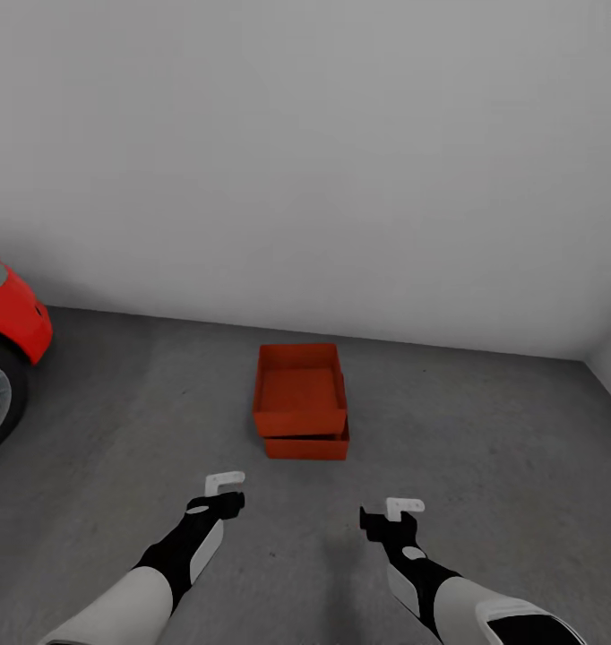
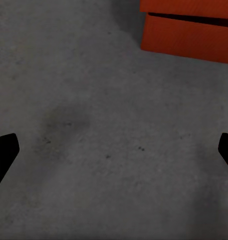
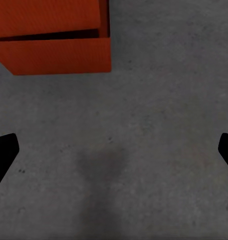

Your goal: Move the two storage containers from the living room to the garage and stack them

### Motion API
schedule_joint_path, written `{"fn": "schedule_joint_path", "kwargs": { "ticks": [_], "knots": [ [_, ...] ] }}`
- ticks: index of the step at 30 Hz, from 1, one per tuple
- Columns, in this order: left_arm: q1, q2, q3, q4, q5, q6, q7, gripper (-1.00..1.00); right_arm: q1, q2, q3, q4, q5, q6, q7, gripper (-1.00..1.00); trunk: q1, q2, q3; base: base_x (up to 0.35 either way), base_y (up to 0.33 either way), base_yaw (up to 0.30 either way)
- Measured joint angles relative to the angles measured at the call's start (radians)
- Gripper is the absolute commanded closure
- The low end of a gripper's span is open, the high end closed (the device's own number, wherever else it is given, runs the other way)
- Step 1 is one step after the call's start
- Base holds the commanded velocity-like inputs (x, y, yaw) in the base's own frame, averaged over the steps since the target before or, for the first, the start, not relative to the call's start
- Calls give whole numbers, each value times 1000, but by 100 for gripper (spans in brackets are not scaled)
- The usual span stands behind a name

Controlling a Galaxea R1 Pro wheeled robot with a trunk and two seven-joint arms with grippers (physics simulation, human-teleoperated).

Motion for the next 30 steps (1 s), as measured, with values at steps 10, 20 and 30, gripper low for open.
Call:
{"fn": "schedule_joint_path", "kwargs": {
  "ticks": [10,20,30],
  "knots": [
    [0,1,2,4,-1,0,0,-100,0,0,0,0,0,0,0,-100,0,0,0,0,0,0],
    [0,18,1,24,0,-5,-7,-100,-1,-33,4,1,10,5,-5,-100,0,0,0,0,0,0],
    [0,84,0,181,9,-10,-13,-100,-7,-172,7,34,10,22,11,-100,0,0,0,0,0,0]
  ]
}}
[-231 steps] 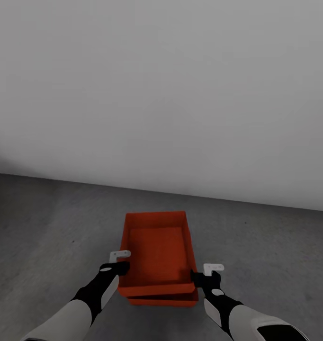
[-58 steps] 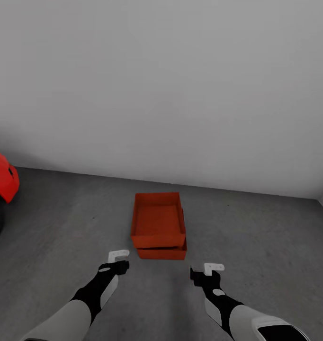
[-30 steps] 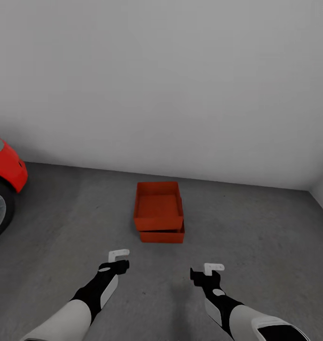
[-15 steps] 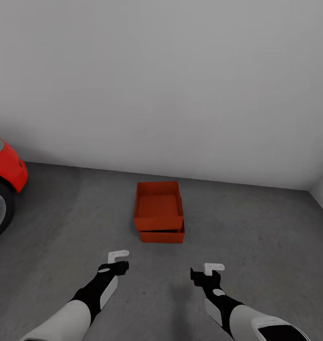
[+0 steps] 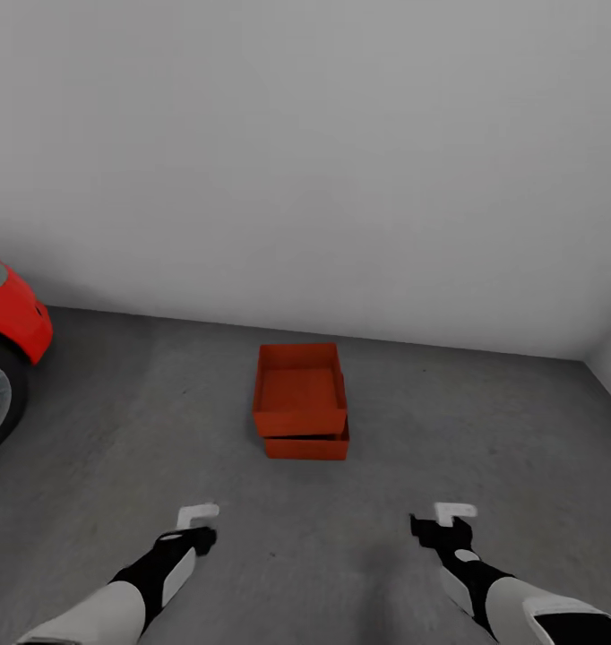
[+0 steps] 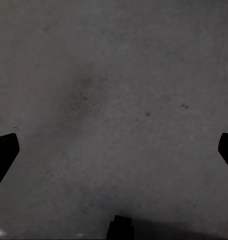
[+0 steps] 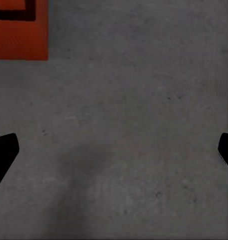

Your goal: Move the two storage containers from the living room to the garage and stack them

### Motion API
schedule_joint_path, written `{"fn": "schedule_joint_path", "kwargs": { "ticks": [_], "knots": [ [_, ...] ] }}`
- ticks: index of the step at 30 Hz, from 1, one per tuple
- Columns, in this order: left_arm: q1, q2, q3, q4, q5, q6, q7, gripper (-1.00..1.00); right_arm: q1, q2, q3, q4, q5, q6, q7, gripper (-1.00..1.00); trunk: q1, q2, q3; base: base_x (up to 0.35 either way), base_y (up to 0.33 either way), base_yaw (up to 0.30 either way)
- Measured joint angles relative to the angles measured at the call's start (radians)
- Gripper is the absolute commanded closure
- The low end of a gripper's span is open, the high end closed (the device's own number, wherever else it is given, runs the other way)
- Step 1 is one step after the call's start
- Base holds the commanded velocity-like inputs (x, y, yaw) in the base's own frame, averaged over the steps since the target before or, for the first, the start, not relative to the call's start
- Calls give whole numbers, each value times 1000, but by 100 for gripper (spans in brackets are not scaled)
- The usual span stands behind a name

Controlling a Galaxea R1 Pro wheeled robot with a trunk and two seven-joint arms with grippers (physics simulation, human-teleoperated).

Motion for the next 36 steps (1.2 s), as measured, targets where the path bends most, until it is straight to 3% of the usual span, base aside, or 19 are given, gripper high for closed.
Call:
{"fn": "schedule_joint_path", "kwargs": {
  "ticks": [2,6,11,16,22,24,30,36],
  "knots": [
    [0,4,0,40,6,-1,0,-100,-1,-7,0,2,0,1,2,-100,0,0,0,0,0,0],
    [0,13,0,125,51,-3,1,-100,21,-17,1,6,1,1,5,-100,0,0,0,0,0,0],
    [5,32,0,212,121,-2,1,-100,116,-26,1,7,1,27,10,-100,0,0,0,0,0,0],
    [7,61,0,225,134,-1,1,-100,137,-44,2,7,1,119,12,-100,0,0,0,0,0,0],
    [9,72,0,228,140,-1,-2,-100,151,-43,3,7,8,220,14,-100,0,0,0,0,0,0],
    [11,72,0,228,140,-1,-3,-100,172,-40,3,7,21,226,14,-100,0,0,0,0,0,0],
    [71,70,0,228,137,0,-5,-100,335,-32,2,6,78,212,42,-100,0,0,0,0,0,0],
    [130,69,-1,228,134,-1,-7,-100,390,-28,2,7,82,210,68,-100,0,0,0,0,0,0]
  ]
}}
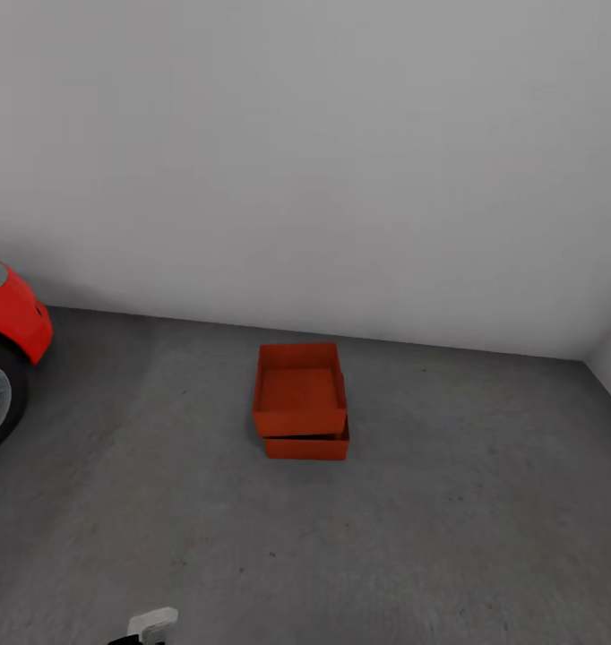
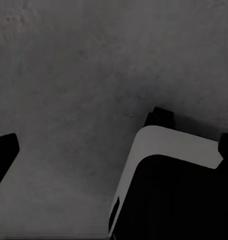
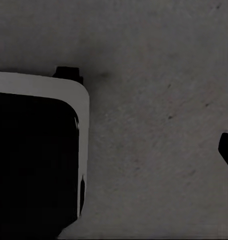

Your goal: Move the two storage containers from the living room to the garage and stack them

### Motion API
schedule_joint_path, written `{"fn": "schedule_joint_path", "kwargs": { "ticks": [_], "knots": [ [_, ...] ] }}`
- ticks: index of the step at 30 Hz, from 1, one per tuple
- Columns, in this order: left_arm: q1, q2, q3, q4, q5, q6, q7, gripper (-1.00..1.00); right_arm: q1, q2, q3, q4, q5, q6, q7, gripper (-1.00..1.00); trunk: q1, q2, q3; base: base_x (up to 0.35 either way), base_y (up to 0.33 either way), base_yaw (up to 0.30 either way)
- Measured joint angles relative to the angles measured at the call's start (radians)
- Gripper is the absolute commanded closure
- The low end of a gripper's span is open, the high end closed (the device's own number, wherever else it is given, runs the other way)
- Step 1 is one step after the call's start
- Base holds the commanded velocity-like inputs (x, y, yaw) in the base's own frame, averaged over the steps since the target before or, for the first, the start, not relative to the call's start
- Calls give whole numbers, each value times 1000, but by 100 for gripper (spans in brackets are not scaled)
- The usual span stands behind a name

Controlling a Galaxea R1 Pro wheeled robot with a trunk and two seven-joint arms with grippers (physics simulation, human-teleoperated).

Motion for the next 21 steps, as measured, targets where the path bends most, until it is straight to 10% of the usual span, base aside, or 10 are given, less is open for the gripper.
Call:
{"fn": "schedule_joint_path", "kwargs": {
  "ticks": [12,21],
  "knots": [
    [172,-15,-1,-1,-8,-84,-43,-100,183,78,-7,0,-12,-81,19,-100,0,0,1,0,0,0],
    [201,-17,-2,-1,-7,-116,-76,-100,205,93,-10,0,-13,-99,18,-100,0,0,13,0,0,0]
  ]
}}
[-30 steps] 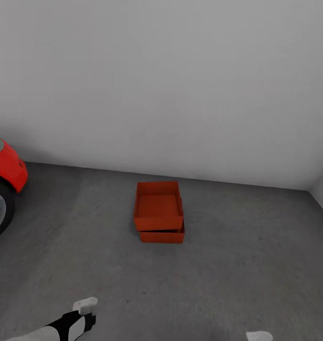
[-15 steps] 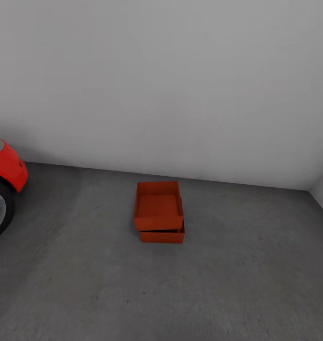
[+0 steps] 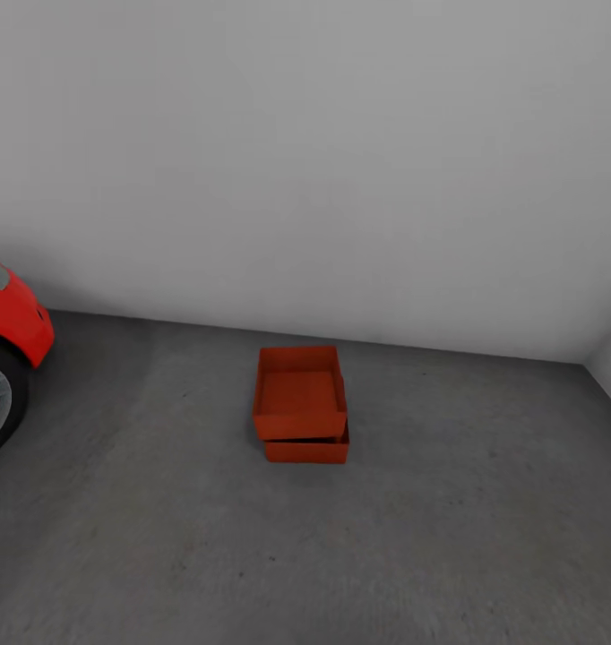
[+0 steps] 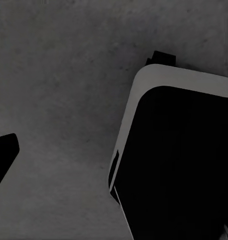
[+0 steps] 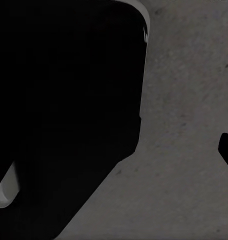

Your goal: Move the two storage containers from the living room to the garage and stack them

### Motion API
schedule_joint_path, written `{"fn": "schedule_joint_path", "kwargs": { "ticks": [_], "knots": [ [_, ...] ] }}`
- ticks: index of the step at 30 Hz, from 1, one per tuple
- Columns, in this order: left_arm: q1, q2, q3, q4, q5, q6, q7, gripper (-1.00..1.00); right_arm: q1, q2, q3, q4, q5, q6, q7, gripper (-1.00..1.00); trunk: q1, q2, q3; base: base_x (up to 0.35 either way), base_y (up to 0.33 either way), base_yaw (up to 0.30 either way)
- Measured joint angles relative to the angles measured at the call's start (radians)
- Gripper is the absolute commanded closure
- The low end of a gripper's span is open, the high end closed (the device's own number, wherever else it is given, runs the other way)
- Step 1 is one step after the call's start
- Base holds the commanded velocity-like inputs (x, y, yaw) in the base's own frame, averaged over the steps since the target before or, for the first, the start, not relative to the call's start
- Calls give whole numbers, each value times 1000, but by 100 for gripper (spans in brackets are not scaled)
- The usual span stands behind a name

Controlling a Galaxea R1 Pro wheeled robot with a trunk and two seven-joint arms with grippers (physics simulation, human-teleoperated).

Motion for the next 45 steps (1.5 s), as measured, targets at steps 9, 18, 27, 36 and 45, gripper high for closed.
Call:
{"fn": "schedule_joint_path", "kwargs": {
  "ticks": [9,18,27,36,45],
  "knots": [
    [2,3,0,-1,7,-37,0,-100,1,2,1,0,1,-1,1,-100,0,0,15,0,0,0],
    [2,-1,0,1,10,-35,0,-100,1,2,0,0,1,-2,1,-100,0,0,29,0,0,0],
    [21,0,0,0,6,-40,-1,-100,1,2,0,0,1,-4,1,-100,0,0,44,0,0,0],
    [23,3,1,-4,2,-40,0,-100,1,1,0,0,1,-4,1,-100,0,0,58,0,0,0],
    [23,4,0,-4,0,-40,0,-100,1,1,0,0,1,-4,1,-100,0,0,73,0,0,0]
  ]
}}
